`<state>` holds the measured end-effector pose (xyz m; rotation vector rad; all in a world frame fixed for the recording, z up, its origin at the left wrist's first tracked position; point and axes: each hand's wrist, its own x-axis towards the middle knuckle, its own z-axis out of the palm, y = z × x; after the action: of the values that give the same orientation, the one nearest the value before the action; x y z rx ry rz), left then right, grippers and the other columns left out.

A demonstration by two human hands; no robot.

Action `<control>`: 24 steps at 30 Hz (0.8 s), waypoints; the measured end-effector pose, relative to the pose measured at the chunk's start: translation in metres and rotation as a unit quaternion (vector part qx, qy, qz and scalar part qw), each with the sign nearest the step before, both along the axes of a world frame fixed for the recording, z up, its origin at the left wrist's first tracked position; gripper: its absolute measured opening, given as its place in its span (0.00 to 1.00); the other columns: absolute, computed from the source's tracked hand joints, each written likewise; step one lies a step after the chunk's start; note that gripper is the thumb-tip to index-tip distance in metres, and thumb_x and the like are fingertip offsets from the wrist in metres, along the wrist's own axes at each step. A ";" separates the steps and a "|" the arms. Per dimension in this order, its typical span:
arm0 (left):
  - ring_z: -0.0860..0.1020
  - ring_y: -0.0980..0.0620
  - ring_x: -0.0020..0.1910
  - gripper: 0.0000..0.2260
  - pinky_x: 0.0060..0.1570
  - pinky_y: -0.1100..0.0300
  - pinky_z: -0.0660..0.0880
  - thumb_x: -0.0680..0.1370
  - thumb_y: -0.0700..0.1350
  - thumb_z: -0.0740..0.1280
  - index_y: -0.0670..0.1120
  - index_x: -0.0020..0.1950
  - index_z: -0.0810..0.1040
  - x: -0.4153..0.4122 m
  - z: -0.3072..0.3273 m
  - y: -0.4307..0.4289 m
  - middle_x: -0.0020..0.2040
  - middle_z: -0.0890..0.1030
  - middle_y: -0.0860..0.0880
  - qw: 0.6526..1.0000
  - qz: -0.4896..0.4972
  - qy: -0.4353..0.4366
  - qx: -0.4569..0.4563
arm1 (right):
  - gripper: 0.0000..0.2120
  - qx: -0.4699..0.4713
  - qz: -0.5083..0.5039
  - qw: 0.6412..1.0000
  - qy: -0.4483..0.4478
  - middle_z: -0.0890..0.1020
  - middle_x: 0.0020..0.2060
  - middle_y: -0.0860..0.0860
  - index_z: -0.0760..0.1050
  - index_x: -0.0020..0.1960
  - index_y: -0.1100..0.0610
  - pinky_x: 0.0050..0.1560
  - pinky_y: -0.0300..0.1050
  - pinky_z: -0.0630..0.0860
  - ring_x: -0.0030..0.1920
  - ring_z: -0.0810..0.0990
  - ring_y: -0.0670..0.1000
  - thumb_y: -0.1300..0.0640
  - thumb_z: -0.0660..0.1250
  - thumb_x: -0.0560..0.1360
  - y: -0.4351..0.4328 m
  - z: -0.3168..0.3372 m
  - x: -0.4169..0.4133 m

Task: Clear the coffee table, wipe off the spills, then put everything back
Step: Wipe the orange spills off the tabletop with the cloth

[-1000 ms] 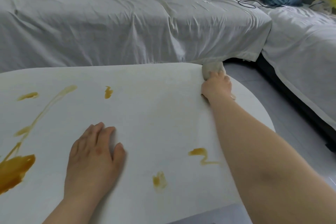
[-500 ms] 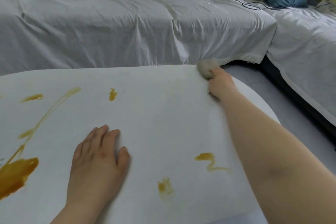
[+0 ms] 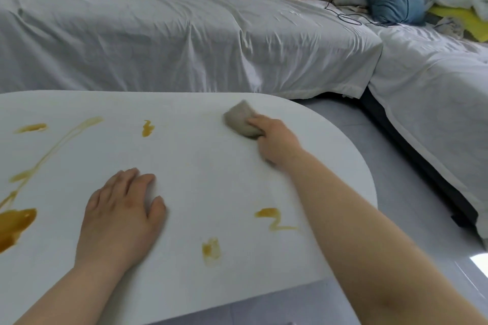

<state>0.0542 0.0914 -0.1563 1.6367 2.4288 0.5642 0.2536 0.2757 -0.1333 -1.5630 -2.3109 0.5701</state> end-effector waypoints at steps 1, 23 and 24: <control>0.60 0.45 0.72 0.19 0.69 0.51 0.53 0.75 0.48 0.59 0.46 0.65 0.69 0.000 -0.001 0.000 0.71 0.67 0.44 1.000 0.001 0.000 -0.001 | 0.27 0.004 -0.068 0.998 -0.008 0.64 0.72 0.49 0.65 0.67 0.47 0.71 0.54 0.60 0.70 0.62 0.55 0.67 0.54 0.72 0.003 0.001 0.025; 0.56 0.49 0.73 0.20 0.71 0.54 0.50 0.76 0.50 0.56 0.48 0.68 0.64 0.000 0.003 0.000 0.74 0.62 0.47 1.000 -0.005 0.009 -0.019 | 0.22 0.019 -0.301 0.953 0.004 0.65 0.72 0.50 0.67 0.67 0.51 0.66 0.49 0.61 0.68 0.63 0.57 0.64 0.53 0.75 -0.064 0.004 0.117; 0.56 0.49 0.73 0.20 0.70 0.54 0.50 0.77 0.49 0.56 0.48 0.68 0.65 0.001 0.003 0.000 0.73 0.62 0.47 1.000 -0.005 0.009 -0.017 | 0.22 0.024 -0.306 0.952 -0.005 0.65 0.72 0.50 0.67 0.67 0.52 0.66 0.50 0.60 0.68 0.63 0.58 0.65 0.53 0.75 -0.068 0.003 0.114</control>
<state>0.0551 0.0913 -0.1530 1.6455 2.4274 0.5055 0.3674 0.2073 -0.1299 -2.1139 -1.6777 0.3383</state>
